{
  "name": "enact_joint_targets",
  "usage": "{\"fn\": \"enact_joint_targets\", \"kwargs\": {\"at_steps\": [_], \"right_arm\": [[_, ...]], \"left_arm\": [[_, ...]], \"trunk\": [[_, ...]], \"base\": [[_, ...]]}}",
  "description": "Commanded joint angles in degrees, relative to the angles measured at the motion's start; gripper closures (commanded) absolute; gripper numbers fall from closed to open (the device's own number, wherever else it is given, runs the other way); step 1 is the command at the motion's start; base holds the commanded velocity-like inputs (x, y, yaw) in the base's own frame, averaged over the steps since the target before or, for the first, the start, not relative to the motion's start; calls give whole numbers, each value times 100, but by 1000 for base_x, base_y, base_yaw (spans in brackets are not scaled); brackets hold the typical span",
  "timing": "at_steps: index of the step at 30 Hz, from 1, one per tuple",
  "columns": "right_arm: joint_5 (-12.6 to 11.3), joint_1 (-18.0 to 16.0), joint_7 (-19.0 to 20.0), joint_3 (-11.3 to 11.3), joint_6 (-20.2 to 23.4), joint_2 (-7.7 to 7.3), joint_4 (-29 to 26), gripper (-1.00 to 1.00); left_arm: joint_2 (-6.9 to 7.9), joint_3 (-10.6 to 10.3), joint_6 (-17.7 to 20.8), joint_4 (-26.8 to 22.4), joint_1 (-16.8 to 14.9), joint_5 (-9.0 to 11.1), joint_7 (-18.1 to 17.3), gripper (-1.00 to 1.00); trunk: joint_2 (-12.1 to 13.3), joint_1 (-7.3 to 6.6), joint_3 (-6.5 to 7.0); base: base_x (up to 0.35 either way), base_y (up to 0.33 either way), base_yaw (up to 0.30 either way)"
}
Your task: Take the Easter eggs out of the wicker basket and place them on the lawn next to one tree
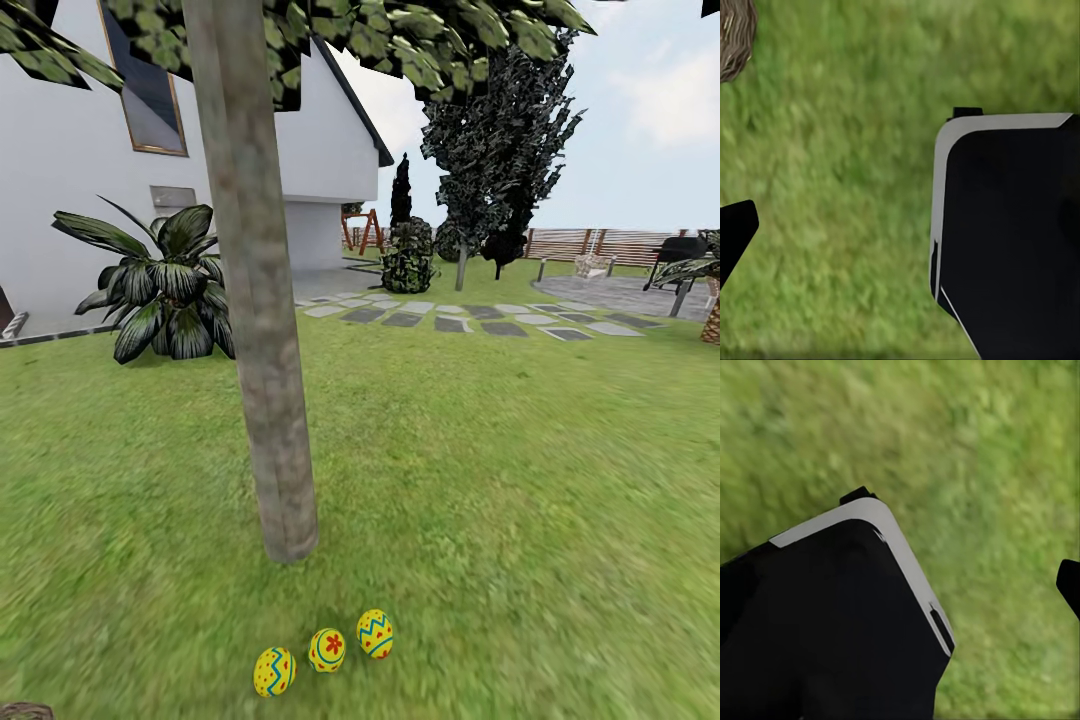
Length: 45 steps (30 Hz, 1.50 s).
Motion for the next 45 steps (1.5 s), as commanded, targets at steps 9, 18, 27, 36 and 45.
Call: {"fn": "enact_joint_targets", "kwargs": {"at_steps": [9, 18, 27, 36, 45], "right_arm": [[-42, -3, -1, 24, -18, 6, 6, -100], [-31, -3, -2, 39, -18, 8, 34, -100], [-23, -3, -2, 64, -11, 12, 73, -100], [-22, -3, -2, 45, -16, 12, 60, -100], [-40, -3, -10, 35, -11, 14, 78, -100]], "left_arm": [[11, -12, 331, 9, -2, 9, 4, -100], [8, -13, 610, 9, -2, 9, -9, -100], [-7, -13, 633, 9, -2, 8, -11, -100], [-9, -13, 574, 5, -2, 5, -11, -100], [2, -13, 542, -2, -5, 24, -11, -100]], "trunk": [[-8, 3, -7], [-8, 3, -7], [-8, 3, -7], [-8, 3, -7], [-8, 3, -7]], "base": [[0, 0, 0], [0, 0, 0], [0, 0, 0], [0, 0, 0], [0, 0, 0]]}}
